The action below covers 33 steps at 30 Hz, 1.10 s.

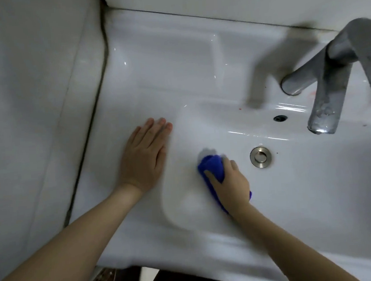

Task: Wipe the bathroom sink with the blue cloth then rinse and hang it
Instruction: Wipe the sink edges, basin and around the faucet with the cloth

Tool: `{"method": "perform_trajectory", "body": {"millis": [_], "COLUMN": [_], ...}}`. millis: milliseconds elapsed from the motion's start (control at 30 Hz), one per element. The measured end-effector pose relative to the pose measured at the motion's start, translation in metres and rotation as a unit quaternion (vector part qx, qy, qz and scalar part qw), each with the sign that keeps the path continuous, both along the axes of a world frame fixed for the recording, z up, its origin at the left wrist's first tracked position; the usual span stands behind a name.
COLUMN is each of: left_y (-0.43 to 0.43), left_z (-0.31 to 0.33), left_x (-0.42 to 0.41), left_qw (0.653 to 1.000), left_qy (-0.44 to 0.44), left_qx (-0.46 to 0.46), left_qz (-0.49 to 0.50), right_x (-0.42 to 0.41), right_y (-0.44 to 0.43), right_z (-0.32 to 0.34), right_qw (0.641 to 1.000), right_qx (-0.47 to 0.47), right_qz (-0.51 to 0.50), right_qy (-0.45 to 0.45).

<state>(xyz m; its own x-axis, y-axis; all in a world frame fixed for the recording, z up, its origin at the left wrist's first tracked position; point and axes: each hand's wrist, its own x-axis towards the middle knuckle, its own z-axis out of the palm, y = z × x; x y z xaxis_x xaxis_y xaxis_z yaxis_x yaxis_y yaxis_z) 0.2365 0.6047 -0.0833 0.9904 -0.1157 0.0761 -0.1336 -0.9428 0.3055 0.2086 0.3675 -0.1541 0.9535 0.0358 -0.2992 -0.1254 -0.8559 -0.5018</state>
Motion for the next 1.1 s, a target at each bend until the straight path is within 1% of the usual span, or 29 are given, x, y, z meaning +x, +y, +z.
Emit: {"method": "perform_trajectory", "body": {"millis": [67,100,133,167,200,267,300,333,400,433,533,567,633,700,733,767,833,900,933,967,1000,1033,1100], "left_y": [0.001,0.001,0.002,0.002,0.003,0.005,0.007,0.008,0.008,0.007,0.008,0.008,0.007,0.008,0.010,0.011,0.012,0.014,0.015,0.015,0.015,0.014,0.012], "left_z": [0.000,-0.001,-0.002,-0.003,-0.006,-0.011,-0.012,-0.013,-0.012,-0.012,-0.010,-0.010,-0.009,-0.010,-0.011,-0.012,-0.015,-0.017,-0.018,-0.019,-0.019,-0.018,-0.015], "left_x": [0.000,0.000,0.000,0.000,0.000,0.000,0.000,0.001,0.001,0.001,0.002,0.002,0.003,0.003,0.003,0.004,0.005,0.005,0.004,0.004,0.004,0.005,0.005], "left_qw": [1.000,1.000,1.000,1.000,1.000,1.000,1.000,0.999,0.999,0.999,0.999,0.999,0.999,0.999,0.998,0.998,0.998,0.998,0.998,0.997,0.997,0.997,0.997], "left_qy": [0.005,0.009,0.009,0.005,-0.001,-0.014,-0.022,-0.030,-0.039,-0.042,-0.039,-0.034,-0.026,-0.029,-0.033,-0.035,-0.036,-0.039,-0.042,-0.046,-0.048,-0.048,-0.045], "left_qx": [0.001,0.002,0.003,0.004,0.007,0.014,0.015,0.013,0.007,0.002,-0.005,-0.006,-0.006,-0.004,-0.003,-0.004,-0.003,0.000,0.001,-0.002,-0.006,-0.008,-0.010], "left_qz": [0.003,0.003,0.001,-0.002,-0.006,-0.011,-0.011,-0.012,-0.023,-0.028,-0.033,-0.032,-0.035,-0.043,-0.047,-0.050,-0.053,-0.053,-0.055,-0.058,-0.062,-0.065,-0.064], "right_x": [-0.020,-0.022,-0.019,-0.010,0.003,0.041,0.060,0.077,0.092,0.091,0.061,0.042,0.003,-0.013,-0.009,0.000,0.028,0.053,0.061,0.065,0.065,0.061,0.046], "right_y": [0.015,0.027,0.040,0.049,0.056,0.058,0.053,0.045,0.019,0.002,-0.061,-0.081,-0.118,-0.162,-0.187,-0.210,-0.239,-0.223,-0.202,-0.178,-0.158,-0.144,-0.144], "right_z": [0.017,0.023,0.027,0.025,0.021,0.007,0.002,0.000,-0.005,-0.006,-0.003,0.001,0.010,0.019,0.023,0.025,0.024,0.015,0.008,0.001,-0.005,-0.008,-0.002], "right_qw": [0.991,0.984,0.979,0.977,0.978,0.982,0.983,0.983,0.986,0.986,0.990,0.990,0.988,0.981,0.978,0.974,0.963,0.952,0.952,0.956,0.966,0.979,0.995], "right_qx": [0.081,0.123,0.165,0.195,0.207,0.162,0.131,0.101,0.035,0.003,-0.080,-0.096,-0.119,-0.150,-0.175,-0.206,-0.257,-0.241,-0.205,-0.163,-0.124,-0.099,-0.090], "right_qz": [0.090,0.108,0.103,0.074,0.035,-0.043,-0.071,-0.073,-0.007,0.020,-0.007,0.001,0.066,0.116,0.108,0.078,-0.029,-0.164,-0.213,-0.235,-0.220,-0.170,-0.039], "right_qy": [0.056,0.066,0.063,0.043,0.007,-0.082,-0.111,-0.135,-0.166,-0.163,-0.116,-0.099,-0.073,-0.046,-0.040,-0.049,-0.082,-0.094,-0.085,-0.070,-0.057,-0.046,-0.015]}}
